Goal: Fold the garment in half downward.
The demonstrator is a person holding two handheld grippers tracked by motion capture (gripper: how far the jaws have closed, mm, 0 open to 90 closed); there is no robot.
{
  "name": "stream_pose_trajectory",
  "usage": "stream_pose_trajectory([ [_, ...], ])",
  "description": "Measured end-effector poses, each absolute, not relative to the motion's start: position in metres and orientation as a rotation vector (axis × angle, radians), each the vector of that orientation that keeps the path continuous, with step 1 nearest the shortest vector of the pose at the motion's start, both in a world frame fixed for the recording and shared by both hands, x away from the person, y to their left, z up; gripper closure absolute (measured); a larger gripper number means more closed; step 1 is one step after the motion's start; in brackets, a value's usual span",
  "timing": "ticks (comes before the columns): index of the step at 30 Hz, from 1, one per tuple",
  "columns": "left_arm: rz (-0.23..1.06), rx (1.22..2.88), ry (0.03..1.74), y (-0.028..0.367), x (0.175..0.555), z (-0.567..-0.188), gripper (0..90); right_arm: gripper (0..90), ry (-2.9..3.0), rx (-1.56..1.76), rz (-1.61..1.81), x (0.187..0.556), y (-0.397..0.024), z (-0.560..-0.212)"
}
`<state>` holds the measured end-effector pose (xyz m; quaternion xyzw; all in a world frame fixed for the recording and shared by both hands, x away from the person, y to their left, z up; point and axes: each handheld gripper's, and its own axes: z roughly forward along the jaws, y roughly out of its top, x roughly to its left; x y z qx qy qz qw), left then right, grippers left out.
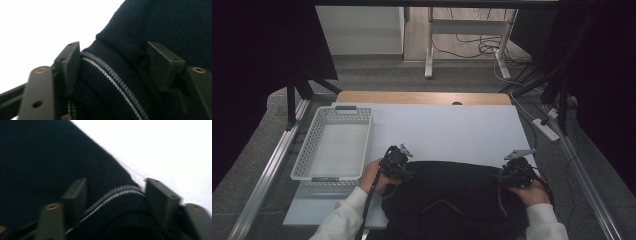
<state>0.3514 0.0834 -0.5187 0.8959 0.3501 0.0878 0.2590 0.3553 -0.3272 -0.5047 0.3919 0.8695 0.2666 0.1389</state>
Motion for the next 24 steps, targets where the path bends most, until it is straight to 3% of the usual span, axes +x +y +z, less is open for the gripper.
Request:
stream_pose_trajectory([
  [5, 0.217, 2.438, 0.895, 0.081, 0.346, -0.516, 61.1, 68.1, 2.566, 1.109, 0.828, 0.347, -0.326, -0.503],
  [10, 0.225, 2.421, 0.882, 0.083, 0.345, -0.513, 72.4, 72.8, 2.555, 1.084, 0.834, 0.344, -0.325, -0.502],
  [24, 0.338, 2.256, 0.936, 0.092, 0.347, -0.492, 75.1, 74.3, 2.312, 1.052, 0.938, 0.345, -0.326, -0.480],
])
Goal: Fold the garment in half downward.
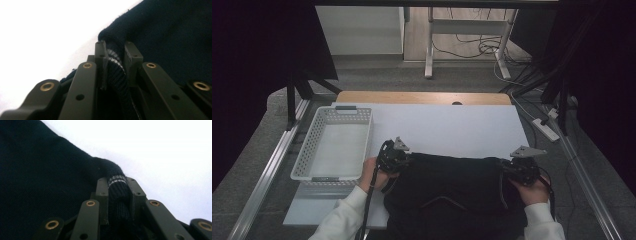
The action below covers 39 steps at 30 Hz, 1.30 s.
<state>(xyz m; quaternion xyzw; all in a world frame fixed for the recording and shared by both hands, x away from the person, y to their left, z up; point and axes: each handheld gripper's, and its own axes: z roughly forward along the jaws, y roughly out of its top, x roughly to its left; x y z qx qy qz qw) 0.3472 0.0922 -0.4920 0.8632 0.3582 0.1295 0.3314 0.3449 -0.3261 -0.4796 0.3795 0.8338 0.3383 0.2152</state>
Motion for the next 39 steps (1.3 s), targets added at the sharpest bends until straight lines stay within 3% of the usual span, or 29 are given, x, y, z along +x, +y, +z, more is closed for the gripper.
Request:
stream_pose_trajectory([
  [39, 0.408, 2.142, 0.997, 0.102, 0.395, -0.460, 75.7, 74.4, 2.142, 1.029, 1.004, 0.400, -0.312, -0.443],
])
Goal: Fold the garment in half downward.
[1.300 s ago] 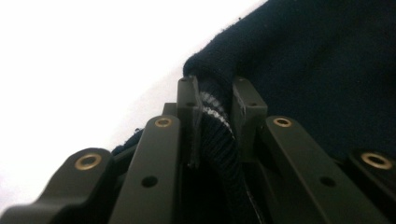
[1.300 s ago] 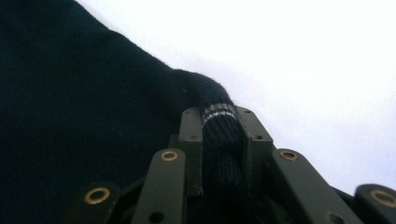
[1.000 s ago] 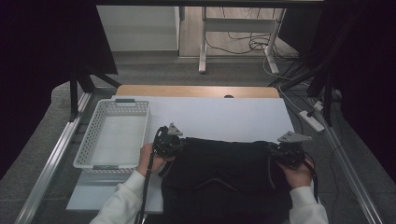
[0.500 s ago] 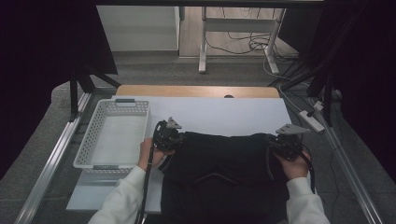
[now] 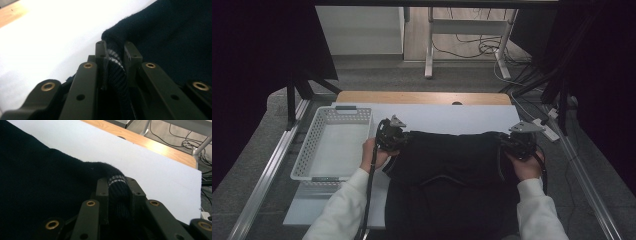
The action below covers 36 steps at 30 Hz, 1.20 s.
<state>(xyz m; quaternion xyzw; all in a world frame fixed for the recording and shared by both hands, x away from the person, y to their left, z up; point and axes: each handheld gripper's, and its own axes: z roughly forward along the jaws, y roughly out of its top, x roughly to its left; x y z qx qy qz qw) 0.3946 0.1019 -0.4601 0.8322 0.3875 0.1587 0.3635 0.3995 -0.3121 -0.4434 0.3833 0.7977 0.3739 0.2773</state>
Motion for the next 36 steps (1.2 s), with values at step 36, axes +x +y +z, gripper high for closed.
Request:
stream_pose_trajectory([
  [36, 0.452, 2.086, 1.011, 0.106, 0.421, -0.434, 75.9, 74.4, 2.063, 1.041, 1.050, 0.427, -0.309, -0.422],
])
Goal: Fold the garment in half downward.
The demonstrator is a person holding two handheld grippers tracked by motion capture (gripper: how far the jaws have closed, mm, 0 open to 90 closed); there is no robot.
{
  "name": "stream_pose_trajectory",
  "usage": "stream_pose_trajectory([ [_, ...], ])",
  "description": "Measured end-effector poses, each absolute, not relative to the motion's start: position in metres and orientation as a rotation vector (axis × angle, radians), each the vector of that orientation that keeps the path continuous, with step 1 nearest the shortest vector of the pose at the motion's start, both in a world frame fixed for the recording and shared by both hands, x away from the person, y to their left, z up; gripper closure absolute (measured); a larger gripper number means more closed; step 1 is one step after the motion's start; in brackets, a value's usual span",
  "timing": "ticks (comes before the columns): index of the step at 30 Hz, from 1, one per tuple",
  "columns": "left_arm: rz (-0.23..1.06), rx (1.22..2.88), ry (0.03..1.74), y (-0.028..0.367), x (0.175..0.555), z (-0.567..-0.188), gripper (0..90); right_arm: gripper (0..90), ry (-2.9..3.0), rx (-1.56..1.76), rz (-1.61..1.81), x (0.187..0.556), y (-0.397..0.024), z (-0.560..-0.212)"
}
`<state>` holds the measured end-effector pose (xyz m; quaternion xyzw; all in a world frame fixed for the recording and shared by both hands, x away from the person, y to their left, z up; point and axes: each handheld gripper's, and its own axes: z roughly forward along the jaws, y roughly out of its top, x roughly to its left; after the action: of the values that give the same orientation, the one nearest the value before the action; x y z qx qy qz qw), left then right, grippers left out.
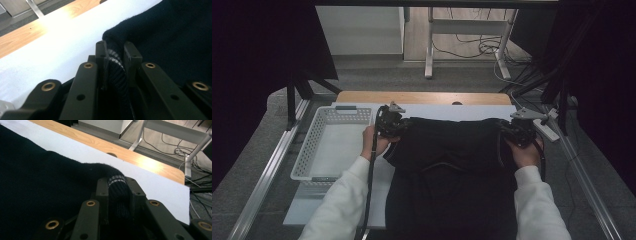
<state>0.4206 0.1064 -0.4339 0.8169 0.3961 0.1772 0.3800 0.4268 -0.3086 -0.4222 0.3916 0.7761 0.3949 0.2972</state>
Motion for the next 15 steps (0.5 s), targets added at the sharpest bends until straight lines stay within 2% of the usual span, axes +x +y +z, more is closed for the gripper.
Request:
stream_pose_trajectory([
  [15, 0.483, 2.078, 1.009, 0.108, 0.430, -0.419, 75.9, 74.3, 2.043, 1.039, 1.075, 0.439, -0.305, -0.413],
])
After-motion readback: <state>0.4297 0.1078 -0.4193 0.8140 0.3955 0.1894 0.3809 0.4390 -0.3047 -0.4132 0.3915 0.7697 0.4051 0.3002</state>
